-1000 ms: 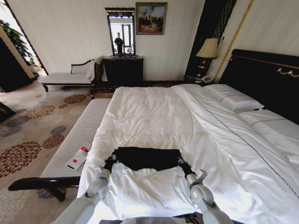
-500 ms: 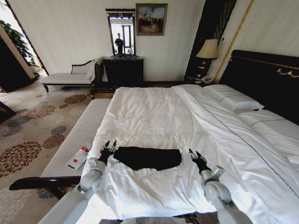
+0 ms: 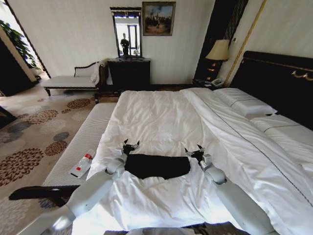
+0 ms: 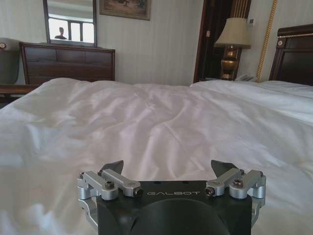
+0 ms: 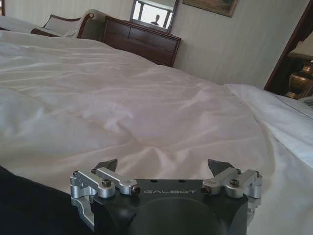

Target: Fold the clothes on the bed.

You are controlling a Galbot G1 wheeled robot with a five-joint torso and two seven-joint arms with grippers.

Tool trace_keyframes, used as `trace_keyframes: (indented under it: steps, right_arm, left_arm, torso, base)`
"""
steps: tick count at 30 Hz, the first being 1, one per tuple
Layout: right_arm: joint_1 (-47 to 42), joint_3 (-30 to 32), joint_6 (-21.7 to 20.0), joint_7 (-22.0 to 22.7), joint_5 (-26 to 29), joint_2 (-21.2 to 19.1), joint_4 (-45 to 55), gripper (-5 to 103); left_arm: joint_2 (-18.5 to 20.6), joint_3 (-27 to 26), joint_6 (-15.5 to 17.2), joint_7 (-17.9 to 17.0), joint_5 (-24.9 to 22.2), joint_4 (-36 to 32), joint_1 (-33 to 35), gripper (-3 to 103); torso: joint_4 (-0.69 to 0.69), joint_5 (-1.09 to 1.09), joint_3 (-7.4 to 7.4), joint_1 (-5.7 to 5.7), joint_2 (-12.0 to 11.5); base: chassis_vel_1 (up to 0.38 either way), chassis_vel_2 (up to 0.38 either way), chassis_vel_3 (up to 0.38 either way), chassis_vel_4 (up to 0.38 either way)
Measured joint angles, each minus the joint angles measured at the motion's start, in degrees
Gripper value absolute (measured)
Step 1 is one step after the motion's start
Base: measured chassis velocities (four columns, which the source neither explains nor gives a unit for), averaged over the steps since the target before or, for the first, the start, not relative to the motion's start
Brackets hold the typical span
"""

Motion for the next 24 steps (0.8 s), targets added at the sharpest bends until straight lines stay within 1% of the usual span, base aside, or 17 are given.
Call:
trace_keyframes:
  steps: [2, 3, 4, 7, 8, 11, 12, 15, 17, 18, 19, 20, 21, 22, 24]
  right_arm:
    - [-0.8, -0.3, 1.3, -0.5, -2.5, 0.7, -0.4, 100]
    - [-0.8, -0.3, 1.3, -0.5, -2.5, 0.7, -0.4, 100]
    - [-1.8, -0.3, 2.2, -0.9, -4.2, 0.9, -0.3, 100]
    - [-4.2, 0.5, 3.5, -1.2, -6.5, 1.2, 0.8, 100]
    - [-4.2, 0.5, 3.5, -1.2, -6.5, 1.2, 0.8, 100]
    - [-8.8, 2.4, 4.5, -1.4, -7.9, 1.6, 3.5, 100]
    - [-8.8, 2.4, 4.5, -1.4, -7.9, 1.6, 3.5, 100]
    - [-13.2, 3.5, 5.0, -1.4, -7.8, 1.5, 5.2, 100]
    - [-17.6, 4.9, 6.2, -1.6, -8.4, 1.7, 7.4, 100]
    - [-17.6, 4.9, 6.2, -1.6, -8.4, 1.7, 7.4, 100]
    - [-19.4, 5.7, 6.3, -1.6, -8.2, 1.8, 9.1, 100]
    - [-20.1, 6.0, 6.4, -1.6, -8.1, 1.8, 10.0, 100]
    - [-22.2, 6.8, 6.5, -1.6, -8.1, 1.5, 12.8, 100]
    - [-22.2, 6.8, 6.5, -1.6, -8.1, 1.5, 12.8, 100]
    - [-24.7, 7.4, 6.7, -1.7, -8.4, 0.8, 16.5, 100]
  left_arm:
    - [0.3, 0.2, -0.2, 0.5, 0.5, -1.0, 1.8, 100]
    - [0.3, 0.2, -0.2, 0.5, 0.5, -1.0, 1.8, 100]
    - [0.8, -0.1, -0.3, 0.7, 0.8, -1.5, 3.2, 100]
    - [1.0, -2.2, -0.4, 0.7, 0.8, -2.9, 6.8, 100]
    - [1.0, -2.2, -0.4, 0.7, 0.8, -2.9, 6.8, 100]
    - [1.2, -7.3, -0.6, 0.8, 1.0, -6.8, 14.3, 100]
    - [1.2, -7.3, -0.6, 0.8, 1.0, -6.8, 14.3, 100]
    - [2.1, -10.2, -0.7, 1.0, 1.9, -9.0, 18.8, 100]
    - [3.3, -13.7, -1.2, 1.8, 3.3, -11.4, 24.3, 100]
    - [3.3, -13.7, -1.2, 1.8, 3.3, -11.4, 24.3, 100]
    - [3.7, -15.0, -1.3, 2.0, 3.4, -12.8, 26.5, 100]
    - [4.0, -15.7, -1.4, 2.1, 3.4, -13.6, 27.6, 100]
    - [4.6, -17.4, -1.5, 2.2, 3.5, -16.1, 30.6, 100]
    - [4.6, -17.4, -1.5, 2.2, 3.5, -16.1, 30.6, 100]
    - [5.4, -19.1, -1.7, 2.4, 3.5, -19.3, 33.9, 100]
  torso:
    - [0.03, -0.04, -0.01, -0.02, 0.0]
    - [0.03, -0.04, -0.01, -0.02, 0.0]
    - [0.04, -0.03, -0.01, -0.03, 0.0]
    - [0.02, -0.03, -0.01, -0.03, 0.0]
    - [0.02, -0.03, -0.01, -0.03, 0.0]
    - [0.02, -0.04, -0.02, -0.03, 0.0]
    - [0.02, -0.04, -0.02, -0.03, 0.0]
    - [0.01, -0.03, -0.03, -0.03, 0.0]
    - [0.00, -0.03, -0.03, -0.04, 0.0]
    - [0.00, -0.03, -0.03, -0.04, 0.0]
    - [0.03, -0.01, -0.03, -0.04, 0.0]
    - [0.02, -0.03, -0.03, -0.04, 0.0]
    - [0.02, -0.04, -0.02, -0.03, 0.0]
    - [0.02, -0.04, -0.02, -0.03, 0.0]
    - [0.03, -0.04, -0.02, -0.04, 0.0]
  base:
    - [0.000, 0.000, 0.000, 0.000]
    - [0.000, 0.000, 0.000, 0.000]
    - [0.000, 0.000, 0.000, 0.000]
    - [0.000, 0.000, 0.000, 0.000]
    - [0.000, 0.000, 0.000, 0.000]
    - [0.000, 0.000, 0.000, 0.000]
    - [0.000, 0.000, 0.000, 0.000]
    - [0.000, 0.000, 0.000, 0.000]
    - [0.000, 0.000, 0.000, 0.000]
    - [0.000, 0.000, 0.000, 0.000]
    - [0.000, 0.000, 0.000, 0.000]
    - [0.000, 0.000, 0.000, 0.000]
    - [0.000, 0.000, 0.000, 0.000]
    - [0.000, 0.000, 0.000, 0.000]
    - [0.000, 0.000, 0.000, 0.000]
